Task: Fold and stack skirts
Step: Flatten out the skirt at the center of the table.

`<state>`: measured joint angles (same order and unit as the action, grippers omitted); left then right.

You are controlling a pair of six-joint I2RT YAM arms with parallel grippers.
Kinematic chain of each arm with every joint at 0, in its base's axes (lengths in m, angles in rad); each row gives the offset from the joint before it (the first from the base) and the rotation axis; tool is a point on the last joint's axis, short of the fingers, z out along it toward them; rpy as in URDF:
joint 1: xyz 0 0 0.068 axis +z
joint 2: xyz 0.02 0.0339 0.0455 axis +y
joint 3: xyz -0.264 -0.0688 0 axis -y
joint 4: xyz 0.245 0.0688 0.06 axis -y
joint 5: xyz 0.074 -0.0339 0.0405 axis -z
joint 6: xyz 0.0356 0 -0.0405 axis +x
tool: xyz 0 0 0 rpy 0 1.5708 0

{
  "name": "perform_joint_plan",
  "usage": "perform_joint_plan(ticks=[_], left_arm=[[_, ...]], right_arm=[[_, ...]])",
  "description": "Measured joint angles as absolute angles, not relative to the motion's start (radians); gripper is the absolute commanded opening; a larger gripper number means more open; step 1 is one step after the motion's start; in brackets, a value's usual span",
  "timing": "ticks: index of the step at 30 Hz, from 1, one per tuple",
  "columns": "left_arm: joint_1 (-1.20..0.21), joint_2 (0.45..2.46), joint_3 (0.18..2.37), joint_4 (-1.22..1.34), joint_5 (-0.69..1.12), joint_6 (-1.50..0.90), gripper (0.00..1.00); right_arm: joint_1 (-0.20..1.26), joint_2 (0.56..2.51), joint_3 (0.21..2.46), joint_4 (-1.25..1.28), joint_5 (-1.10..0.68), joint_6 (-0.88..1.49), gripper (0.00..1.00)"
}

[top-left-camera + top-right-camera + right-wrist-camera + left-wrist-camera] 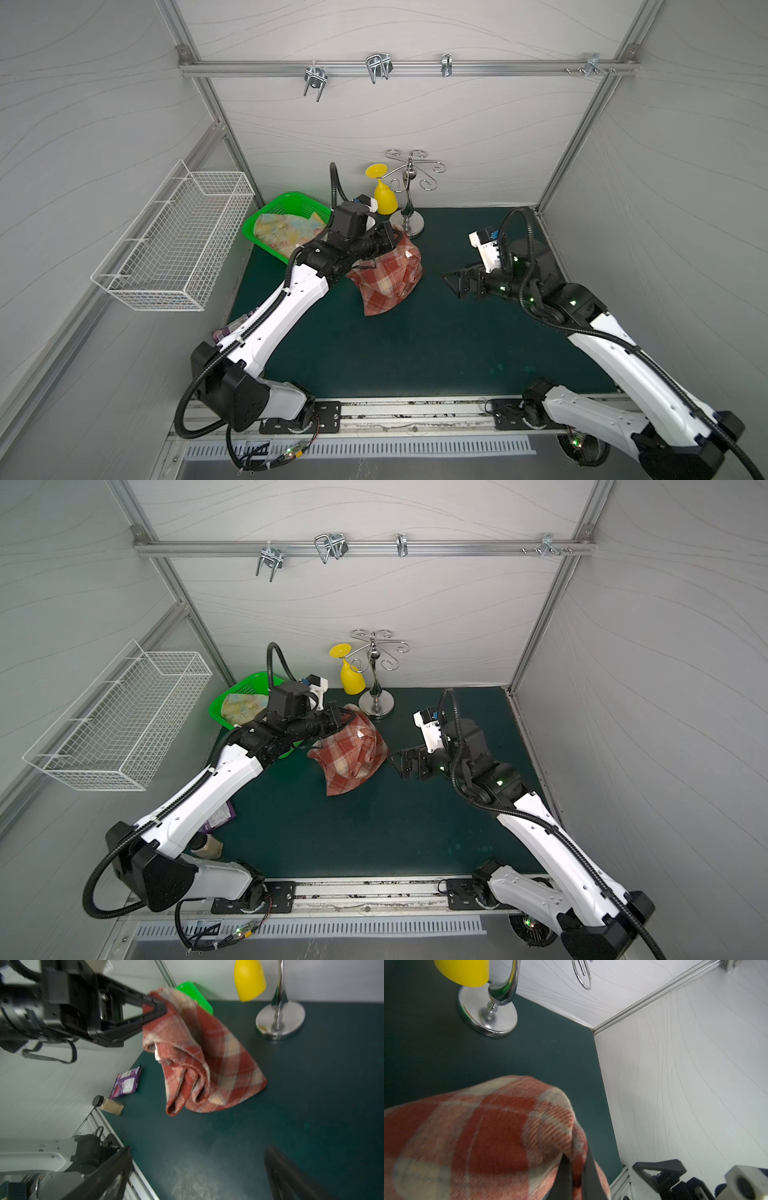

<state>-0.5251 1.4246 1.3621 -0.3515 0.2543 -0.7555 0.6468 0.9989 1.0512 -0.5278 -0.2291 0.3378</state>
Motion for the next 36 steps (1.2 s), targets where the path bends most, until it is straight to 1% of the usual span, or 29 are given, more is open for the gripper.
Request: perform_joint_plan(ticks=[3,7,13,15,20,26,29,36], left_arm=[[-0.540,1.481,1.343,-0.301,0.247,-0.770,0.00],[-0.543,1.531,1.338,-0.262,0.246,-0.788,0.00],[-0.545,1.548,1.340,-0.234,0.252,-0.801,0.00],[-0.544,1.548,1.343,-0.229,0.256,-0.802,0.00],[-0.545,1.547,1.343,-0.226,0.270,-0.809,0.00],[-0.545,1.542,1.343,-0.226,0.282,-0.817,0.00],[-0.545,1.534,1.343,-0.226,0.288,-0.819,0.00],[-0.544,1.506,1.335,-0.209,0.292,-0.828,0.00]], right_arm=[[0.670,1.008,0.971,-0.498,-0.253,0.387,0.97],[0.739,1.030,0.898,-0.421,-0.252,0.443,0.94],[0.849,1.144,0.861,-0.288,-0.173,0.503,0.93],[0.858,1.178,0.848,-0.246,-0.137,0.509,0.88],[0.858,1.248,0.823,-0.150,-0.065,0.517,0.84],[0.868,1.346,0.813,-0.017,-0.027,0.517,0.76],[0.879,1.394,0.814,0.024,-0.007,0.516,0.70],[0.883,1.419,0.814,0.095,0.043,0.513,0.46]])
